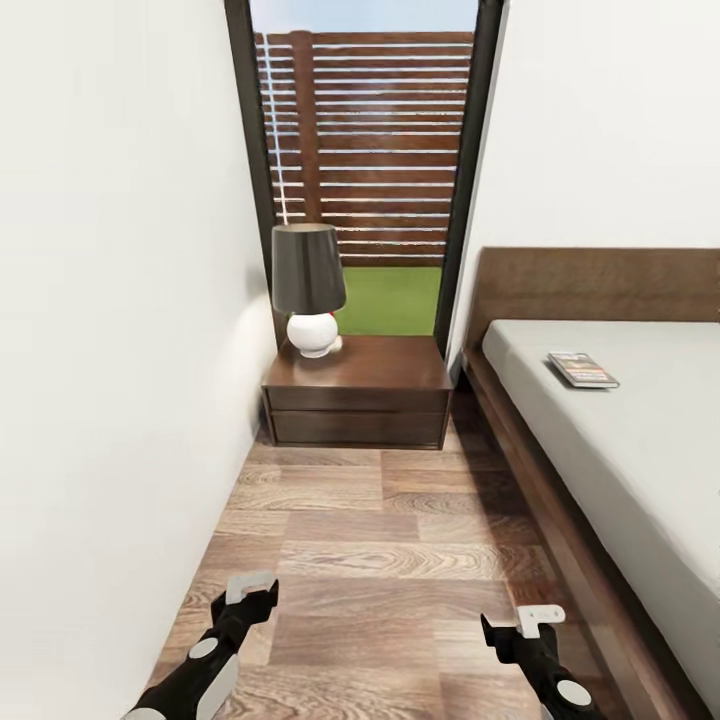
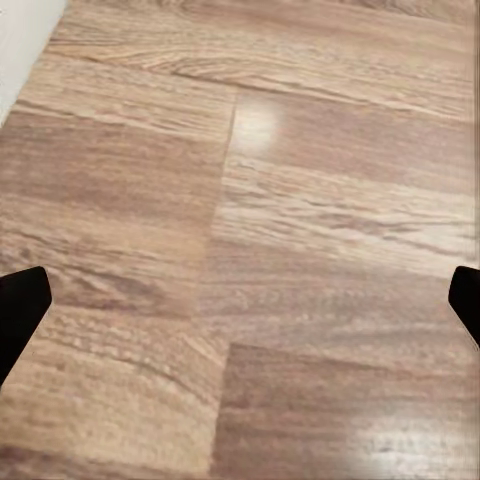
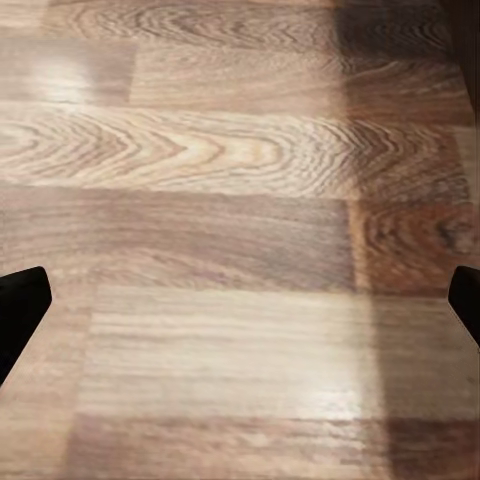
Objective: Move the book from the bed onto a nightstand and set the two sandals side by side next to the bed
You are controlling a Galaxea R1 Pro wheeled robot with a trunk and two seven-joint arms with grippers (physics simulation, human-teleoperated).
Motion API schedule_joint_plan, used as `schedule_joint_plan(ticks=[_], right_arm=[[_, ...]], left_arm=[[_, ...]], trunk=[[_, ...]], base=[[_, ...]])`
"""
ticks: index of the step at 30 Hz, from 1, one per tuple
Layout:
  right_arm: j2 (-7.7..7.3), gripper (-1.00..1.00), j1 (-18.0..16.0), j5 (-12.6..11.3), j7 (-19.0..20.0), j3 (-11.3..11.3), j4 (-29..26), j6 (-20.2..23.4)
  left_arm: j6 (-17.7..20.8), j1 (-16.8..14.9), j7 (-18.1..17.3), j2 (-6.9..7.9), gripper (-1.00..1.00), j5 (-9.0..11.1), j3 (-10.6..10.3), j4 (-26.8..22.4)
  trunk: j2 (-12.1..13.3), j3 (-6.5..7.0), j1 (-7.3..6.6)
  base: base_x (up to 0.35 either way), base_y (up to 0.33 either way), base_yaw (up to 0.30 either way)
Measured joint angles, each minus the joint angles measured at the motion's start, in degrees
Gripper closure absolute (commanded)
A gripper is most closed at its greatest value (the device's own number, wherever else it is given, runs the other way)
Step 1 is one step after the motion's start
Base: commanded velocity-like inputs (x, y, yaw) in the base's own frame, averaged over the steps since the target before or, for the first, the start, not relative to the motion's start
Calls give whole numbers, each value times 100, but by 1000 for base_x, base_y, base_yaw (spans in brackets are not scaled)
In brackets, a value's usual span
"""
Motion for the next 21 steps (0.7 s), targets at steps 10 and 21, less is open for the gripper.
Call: schedule_joint_plan(ticks=[10, 21], right_arm=[[-6, -100, 0, -4, -1, -36, -141, 16], [-11, -100, -5, 0, -49, -33, -722, 106]], left_arm=[[196, -1, -19, -13, -100, -13, 5, -357], [2386, -37, 10, -28, -100, -43, -59, -2351]], trunk=[[13, 222, -26], [28, 466, -54]], base=[[0, 0, 0], [0, 0, 0]])
